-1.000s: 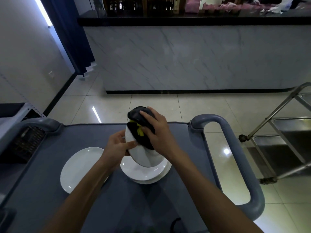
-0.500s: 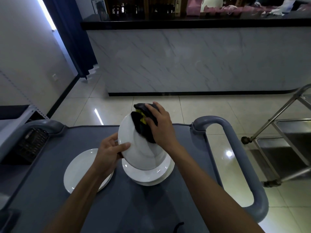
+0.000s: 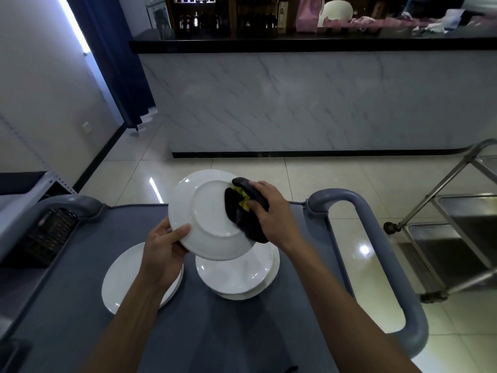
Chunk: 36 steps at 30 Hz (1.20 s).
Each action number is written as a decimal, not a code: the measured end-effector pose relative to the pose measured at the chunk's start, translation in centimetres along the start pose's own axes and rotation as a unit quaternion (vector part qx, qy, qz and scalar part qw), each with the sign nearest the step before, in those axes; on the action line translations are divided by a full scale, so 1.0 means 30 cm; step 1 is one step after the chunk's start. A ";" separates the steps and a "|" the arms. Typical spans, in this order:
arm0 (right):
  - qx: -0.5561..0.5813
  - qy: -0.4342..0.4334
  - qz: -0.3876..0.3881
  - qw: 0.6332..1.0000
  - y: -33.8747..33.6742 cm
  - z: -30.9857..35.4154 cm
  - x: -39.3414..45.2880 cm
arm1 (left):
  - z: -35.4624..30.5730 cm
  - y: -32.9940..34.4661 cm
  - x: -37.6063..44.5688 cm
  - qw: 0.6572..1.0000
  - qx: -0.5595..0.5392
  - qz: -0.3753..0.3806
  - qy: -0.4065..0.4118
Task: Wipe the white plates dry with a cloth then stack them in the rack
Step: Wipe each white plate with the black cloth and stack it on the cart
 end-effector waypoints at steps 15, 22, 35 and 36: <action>-0.099 -0.098 -0.076 0.987 0.102 0.174 -0.214 | 0.027 0.091 0.020 0.998 -0.029 -0.042 0.024; -0.111 -0.109 -0.090 0.984 0.078 0.152 -0.237 | 0.037 0.087 0.021 0.998 -0.027 -0.051 0.008; -0.041 0.002 -0.117 0.992 -0.107 -0.023 -0.073 | 0.014 0.047 0.036 0.999 0.020 0.038 -0.029; -0.043 0.009 -0.116 0.992 -0.114 -0.026 -0.057 | 0.013 0.051 0.036 0.998 0.031 0.044 -0.030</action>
Point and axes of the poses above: each hand's wrist, its own x-axis towards the middle knuckle, its own y-axis out of the palm, z = x × y, the point moved 9 cm from there along x, towards the middle knuckle, and after that the axes turned 7 degrees about -x, right-handed, at the moved point
